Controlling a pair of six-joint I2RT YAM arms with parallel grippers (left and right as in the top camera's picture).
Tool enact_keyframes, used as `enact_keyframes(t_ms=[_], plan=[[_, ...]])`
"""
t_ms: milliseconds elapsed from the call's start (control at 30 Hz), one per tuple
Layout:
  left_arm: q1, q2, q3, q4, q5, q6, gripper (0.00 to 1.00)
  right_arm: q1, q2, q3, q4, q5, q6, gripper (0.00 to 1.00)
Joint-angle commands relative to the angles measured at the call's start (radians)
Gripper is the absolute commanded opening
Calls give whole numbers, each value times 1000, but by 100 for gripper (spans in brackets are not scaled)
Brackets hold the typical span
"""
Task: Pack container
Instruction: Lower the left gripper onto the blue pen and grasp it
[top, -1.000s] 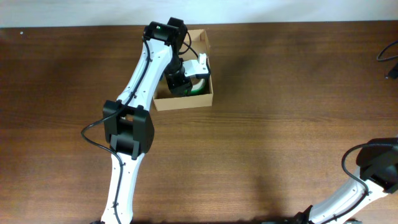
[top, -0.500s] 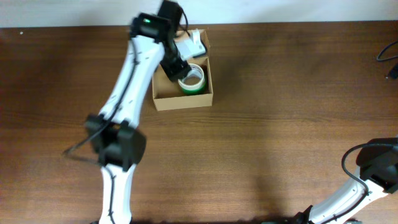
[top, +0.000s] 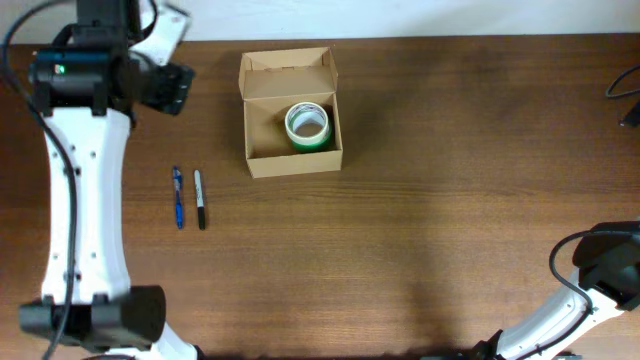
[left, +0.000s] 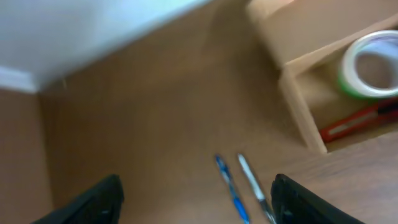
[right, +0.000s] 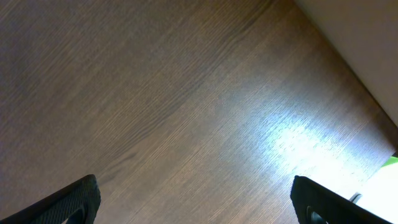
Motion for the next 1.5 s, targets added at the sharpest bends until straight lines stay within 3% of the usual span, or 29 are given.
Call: enact_keyframes(t_ms=[0,167,367,500,700,933,1333,1367,1467], plan=[[71,21,-91,-33,-25,-283,73,2,-10,-1,1,12,0,99],[140,22,-307,11,-18,-367,72,2,-10,-1,1,12,0,99],[168,26,-624,255,113,-312,72,2,-10,-1,1,12,0,99],[168,27,-749,358,122,-310,71,2,-10,-1,1,12,0,99],[168,31,-824,439,121,-312,70,2,-10,-1,1,12,0,99],[168,98,-833,481,121,-315,47,2,-10,-1,1,12,0,99],[170,233,-833,549,123,-341,45,2,-10,-1,1,12,0,99],[170,234,-833,549,123,-341,42,2,-10,-1,1,12,0,99],[170,234,-833,549,132,-343,15,2,-10,-1,1,12,0,99]])
